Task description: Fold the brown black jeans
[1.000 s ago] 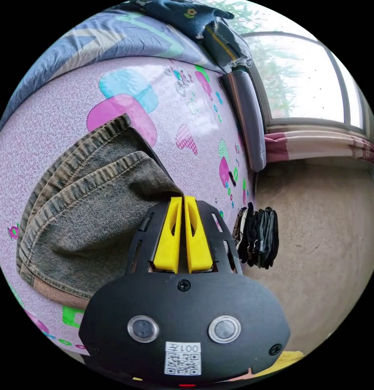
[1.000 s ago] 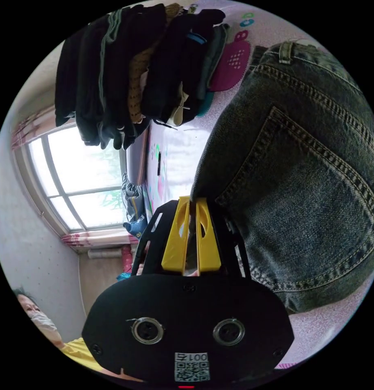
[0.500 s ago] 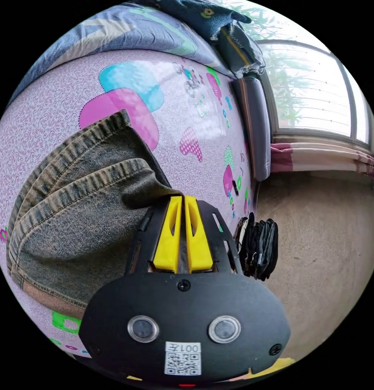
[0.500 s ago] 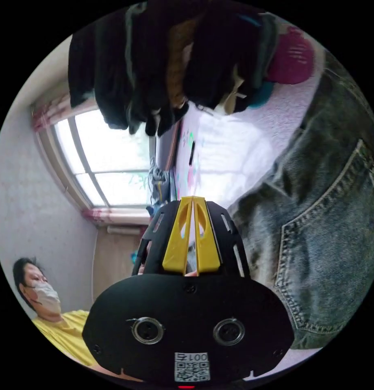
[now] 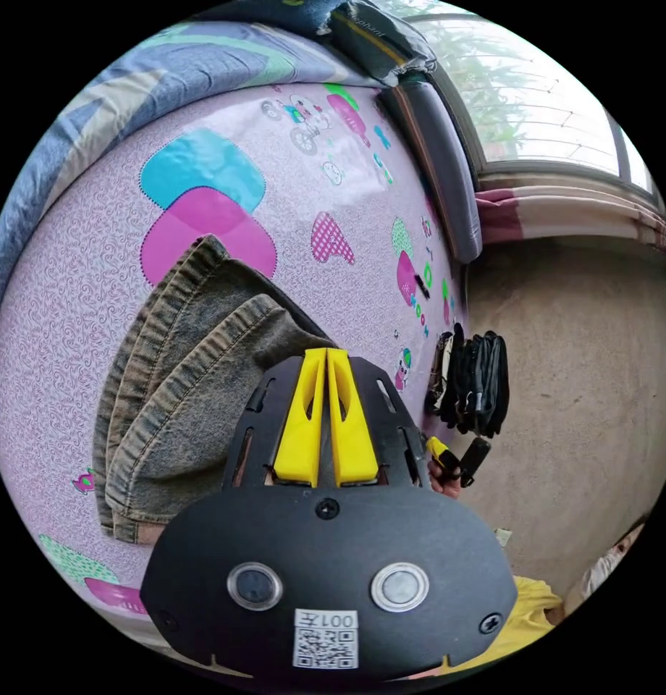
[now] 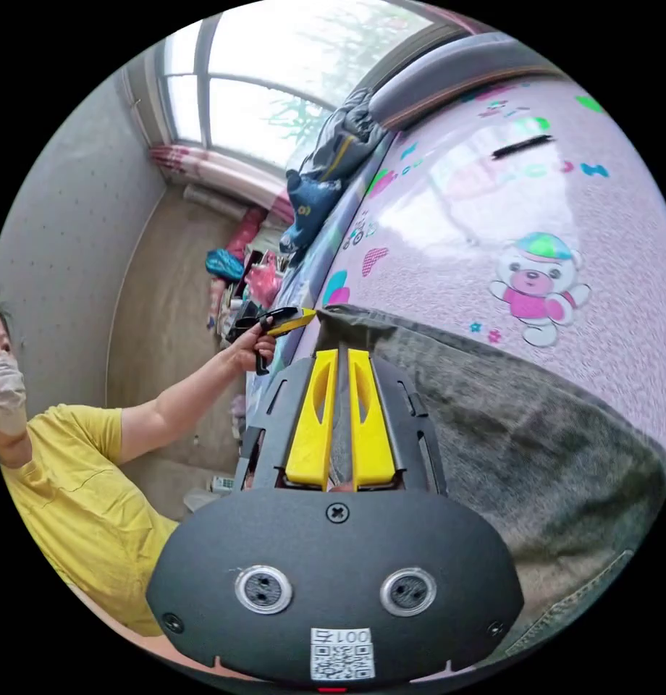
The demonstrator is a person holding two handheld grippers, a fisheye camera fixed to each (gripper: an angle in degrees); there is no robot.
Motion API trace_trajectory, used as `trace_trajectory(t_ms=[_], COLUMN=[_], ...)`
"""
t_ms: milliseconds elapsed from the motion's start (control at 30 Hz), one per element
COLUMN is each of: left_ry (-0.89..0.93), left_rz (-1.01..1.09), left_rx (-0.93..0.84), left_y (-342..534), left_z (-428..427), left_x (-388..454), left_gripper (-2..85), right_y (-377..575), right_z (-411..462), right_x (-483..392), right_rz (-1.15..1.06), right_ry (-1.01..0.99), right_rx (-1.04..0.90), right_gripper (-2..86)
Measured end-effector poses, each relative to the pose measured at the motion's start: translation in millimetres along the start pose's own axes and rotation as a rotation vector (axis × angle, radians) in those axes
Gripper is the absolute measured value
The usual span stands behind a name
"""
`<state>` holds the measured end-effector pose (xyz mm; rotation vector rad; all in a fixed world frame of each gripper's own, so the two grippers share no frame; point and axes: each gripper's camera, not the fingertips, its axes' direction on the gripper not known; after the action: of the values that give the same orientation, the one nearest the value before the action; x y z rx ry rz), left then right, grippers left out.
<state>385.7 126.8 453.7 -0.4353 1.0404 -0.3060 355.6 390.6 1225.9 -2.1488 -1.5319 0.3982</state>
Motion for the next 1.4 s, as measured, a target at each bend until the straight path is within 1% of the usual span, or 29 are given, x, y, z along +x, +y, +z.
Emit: trace_trajectory(t_ms=[33, 167, 233, 267, 400, 533, 633, 733, 767, 800, 833, 900, 967, 1067, 1133, 1267, 1367, 1400], left_ry=[0.002, 0.019, 0.048, 0.072, 0.107, 0.077, 0.022, -0.161, -0.248, -0.303, -0.318, -0.386, -0.415, -0.414, -0.412, -0.398, -0.403, -0.404], left_rz=[0.000, 0.028, 0.045, 0.057, 0.109, 0.140, 0.188, 0.279, 0.341, 0.416, 0.451, 0.565, 0.592, 0.595, 0.601, 0.595, 0.594, 0.597], left_rx=[-0.002, 0.108, 0.143, 0.166, 0.227, 0.244, 0.233, 0.210, 0.190, 0.150, 0.124, 0.077, 0.057, 0.038, 0.046, 0.054, 0.057, 0.060], left_y=[2, 32, 53, 70, 139, 177, 186, 184, 181, 175, 171, 156, 147, 141, 145, 157, 165, 167], left_z=[-3, -42, -60, -72, -93, -93, -93, -92, -88, -82, -78, -67, -62, -57, -58, -59, -58, -58], left_x=[-2, -13, -18, -22, -37, -48, -55, -57, -54, -48, -45, -34, -34, -41, -44, -52, -55, -55], left_gripper=[-1.3, -1.3, -1.3, -1.3, -1.3, -1.3, -1.2, -0.7, 0.0, 1.0, 1.2, 1.9, 2.1, 1.9, 1.8, 1.7, 1.7, 1.6], right_y=[-9, -42, -67, -74, -124, -169, -189, -204, -206, -210, -213, -217, -220, -221, -219, -225, -228, -228], right_z=[16, 65, 103, 114, 204, 298, 356, 402, 412, 429, 445, 465, 484, 511, 524, 522, 522, 524], right_x=[-3, -17, -26, -29, -47, -32, -14, 4, 7, 15, 21, 30, 39, 53, 58, 70, 84, 89], right_rz=[-0.026, -0.121, -0.184, -0.201, -0.306, -0.273, -0.241, -0.228, -0.226, -0.219, -0.217, -0.200, -0.174, -0.132, -0.148, -0.128, -0.067, -0.038], right_ry=[0.000, 0.027, 0.054, 0.060, 0.114, 0.202, 0.216, 0.276, 0.283, 0.293, 0.300, 0.296, 0.297, 0.320, 0.383, 0.455, 0.391, 0.339], right_rx=[-0.031, -0.103, -0.160, -0.177, -0.314, -0.491, -0.613, -0.713, -0.737, -0.786, -0.822, -0.867, -0.906, -0.967, -1.010, -0.980, -0.982, -0.981], right_gripper=[0.7, 1.1, 1.5, 1.7, 3.7, 7.1, 7.6, 7.6, 7.6, 7.6, 7.6, 7.7, 8.1, 9.0, 9.3, 9.1, 8.4, 8.2])
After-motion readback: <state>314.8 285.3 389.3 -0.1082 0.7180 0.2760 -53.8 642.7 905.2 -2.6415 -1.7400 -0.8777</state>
